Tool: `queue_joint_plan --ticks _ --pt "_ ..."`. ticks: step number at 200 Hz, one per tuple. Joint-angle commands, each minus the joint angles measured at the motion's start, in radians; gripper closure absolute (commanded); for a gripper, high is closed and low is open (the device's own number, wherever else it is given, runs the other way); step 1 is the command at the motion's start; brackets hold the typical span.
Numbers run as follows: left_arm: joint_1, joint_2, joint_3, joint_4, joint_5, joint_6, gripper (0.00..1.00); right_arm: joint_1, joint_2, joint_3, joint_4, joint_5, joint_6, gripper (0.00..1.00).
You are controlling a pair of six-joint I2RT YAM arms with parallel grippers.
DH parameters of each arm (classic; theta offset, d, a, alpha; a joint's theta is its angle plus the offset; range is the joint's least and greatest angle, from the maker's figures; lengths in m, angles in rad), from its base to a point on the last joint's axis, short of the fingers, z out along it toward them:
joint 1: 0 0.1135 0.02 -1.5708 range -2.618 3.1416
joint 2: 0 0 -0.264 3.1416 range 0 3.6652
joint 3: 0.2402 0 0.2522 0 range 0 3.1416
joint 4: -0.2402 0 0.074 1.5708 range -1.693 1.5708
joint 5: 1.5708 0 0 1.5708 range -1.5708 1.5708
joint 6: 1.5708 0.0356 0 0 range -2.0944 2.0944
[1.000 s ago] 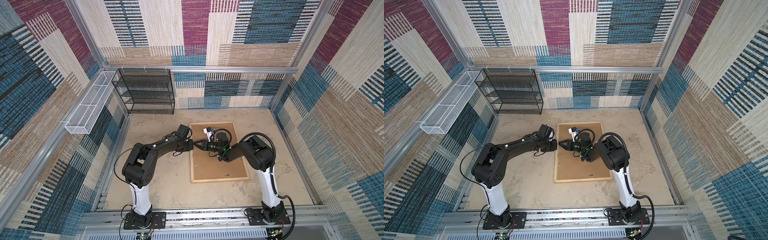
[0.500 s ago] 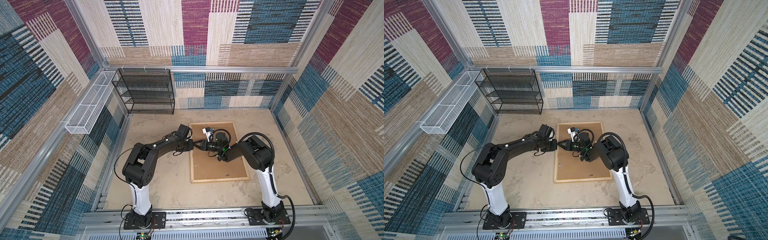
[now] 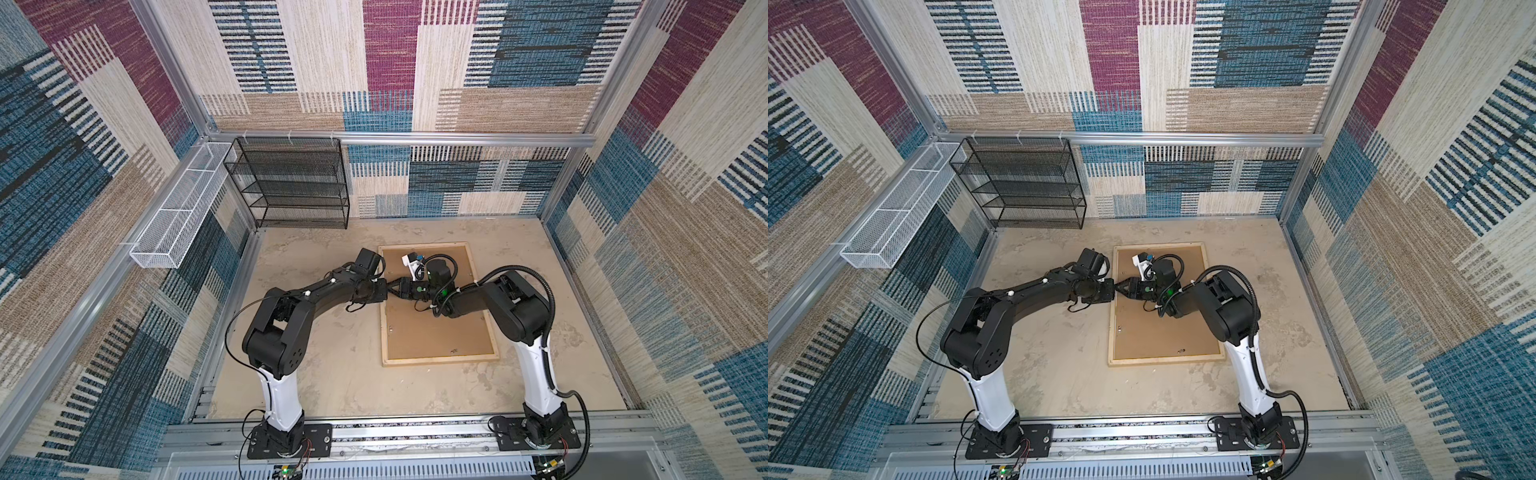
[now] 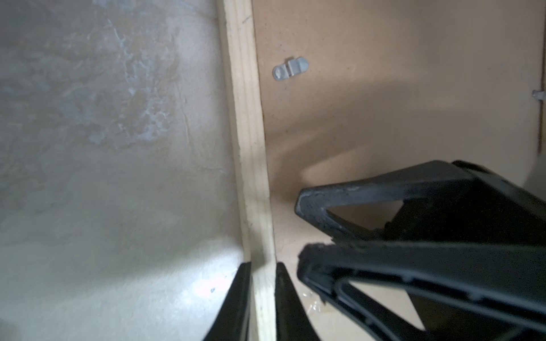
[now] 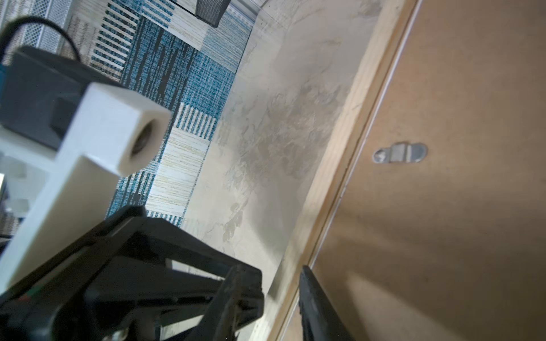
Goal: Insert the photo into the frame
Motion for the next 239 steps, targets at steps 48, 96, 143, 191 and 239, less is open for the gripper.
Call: queue_joint_plan --ticks 48,96,143,191,239 --pt "0.002 0.002 0.048 -0.043 -0.061 0.038 0.71 -0.014 -0.078 0.099 -0.355 0.218 -0.151 0.73" --pt "0.002 0.079 0.129 -0.087 -0.075 0.038 0.71 -0.017 -0.002 0.249 -0.534 0.281 -0.221 0.84" --pt "0.002 0.099 0.144 -0.090 -0.075 0.039 0.78 -0.020 0.055 0.306 -0.558 0.281 -0.233 0.88" --pt "0.002 0.122 0.152 -0.090 -0.050 0.046 0.85 -0.035 0.098 0.348 -0.566 0.284 -0.243 0.89" --pt "0.002 0.130 0.147 -0.098 -0.044 0.046 0.86 -0.047 0.163 0.441 -0.595 0.190 -0.293 0.89"
